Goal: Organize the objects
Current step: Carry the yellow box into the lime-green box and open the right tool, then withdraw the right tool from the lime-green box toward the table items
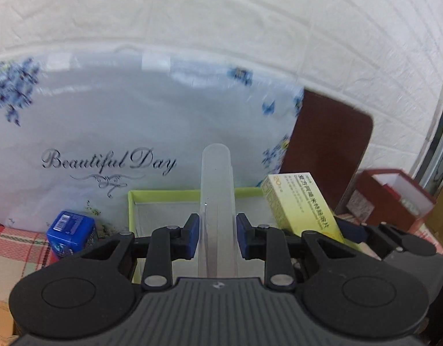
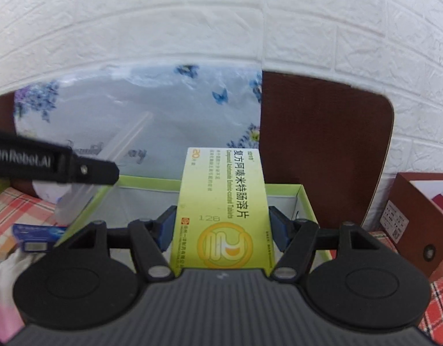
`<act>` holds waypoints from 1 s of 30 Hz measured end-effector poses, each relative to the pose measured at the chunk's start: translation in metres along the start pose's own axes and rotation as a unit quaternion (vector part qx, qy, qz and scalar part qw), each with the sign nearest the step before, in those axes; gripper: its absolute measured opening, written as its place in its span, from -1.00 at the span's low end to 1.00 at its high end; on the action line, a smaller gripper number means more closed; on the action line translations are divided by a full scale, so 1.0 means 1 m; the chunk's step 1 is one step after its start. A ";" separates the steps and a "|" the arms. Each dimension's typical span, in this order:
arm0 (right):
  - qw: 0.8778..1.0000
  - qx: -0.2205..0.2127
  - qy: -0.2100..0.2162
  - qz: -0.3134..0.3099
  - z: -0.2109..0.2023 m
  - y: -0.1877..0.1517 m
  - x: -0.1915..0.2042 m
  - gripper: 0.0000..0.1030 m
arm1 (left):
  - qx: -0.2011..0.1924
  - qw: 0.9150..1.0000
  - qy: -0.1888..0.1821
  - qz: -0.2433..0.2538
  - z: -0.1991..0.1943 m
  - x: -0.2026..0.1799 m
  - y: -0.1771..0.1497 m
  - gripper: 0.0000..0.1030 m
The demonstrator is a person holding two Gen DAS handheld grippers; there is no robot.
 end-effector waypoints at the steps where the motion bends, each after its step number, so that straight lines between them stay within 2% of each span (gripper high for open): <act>1: 1.000 0.008 -0.001 0.004 0.011 0.000 -0.002 0.26 | 0.005 1.000 0.003 0.001 0.009 0.002 -0.001 -0.45; 3: 1.000 0.024 0.002 0.008 0.031 -0.003 -0.006 0.26 | 0.013 1.000 0.006 0.003 0.022 0.006 -0.002 -0.46; 4: 1.000 0.030 0.002 0.008 0.038 -0.005 -0.008 0.26 | 0.014 1.000 0.007 0.005 0.027 0.008 -0.002 -0.41; 5: 0.999 0.035 0.001 0.005 0.045 -0.008 -0.008 0.26 | 0.012 1.000 0.004 0.009 0.030 0.009 -0.003 -0.27; 7: 0.999 0.042 -0.002 0.001 0.055 -0.011 -0.009 0.27 | 0.016 1.000 0.009 0.016 0.035 0.009 -0.006 0.71; 8: 0.999 0.049 0.003 0.002 0.060 -0.013 -0.010 0.39 | 0.011 1.000 0.021 0.017 0.035 0.009 -0.007 0.82; 9: 0.998 0.056 0.011 0.002 0.064 -0.015 -0.010 0.52 | 0.000 0.999 0.035 0.021 0.032 0.009 -0.009 0.86; 10: 0.998 0.058 0.012 0.002 0.066 -0.016 -0.010 0.77 | -0.005 0.999 0.047 0.027 0.030 0.009 -0.011 0.86; 11: 0.998 0.057 0.008 -0.001 0.066 -0.017 -0.010 0.90 | -0.004 0.998 0.054 0.030 0.027 0.009 -0.011 0.86; 14: 0.999 0.046 -0.003 -0.023 0.055 -0.017 -0.005 0.96 | -0.017 0.998 0.058 0.021 0.006 0.011 -0.011 0.85; 17: 0.999 0.014 -0.015 -0.038 0.023 -0.012 -0.002 1.00 | -0.047 0.998 0.047 0.007 -0.034 0.011 -0.013 0.88; 20: 0.999 -0.021 -0.019 -0.047 -0.019 -0.012 0.004 1.00 | -0.053 0.997 0.060 0.017 -0.076 0.008 -0.025 0.91; 24: 0.997 -0.048 -0.010 -0.058 -0.077 -0.031 0.018 1.00 | -0.053 0.997 0.054 0.024 -0.130 0.004 -0.063 0.92; 30: 0.995 -0.062 0.009 -0.072 -0.142 -0.075 0.045 1.00 | -0.022 0.997 0.072 0.021 -0.172 0.006 -0.133 0.92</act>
Point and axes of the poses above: each gripper's, at about its wrist camera, not at the fingertips, and z roughly the way its jaws point, x to its left, y to its top, the point moved 5 cm from there along z, roughly the way its jaws point, and after that the axes turned 12 degrees about x, right-handed, at the moved point
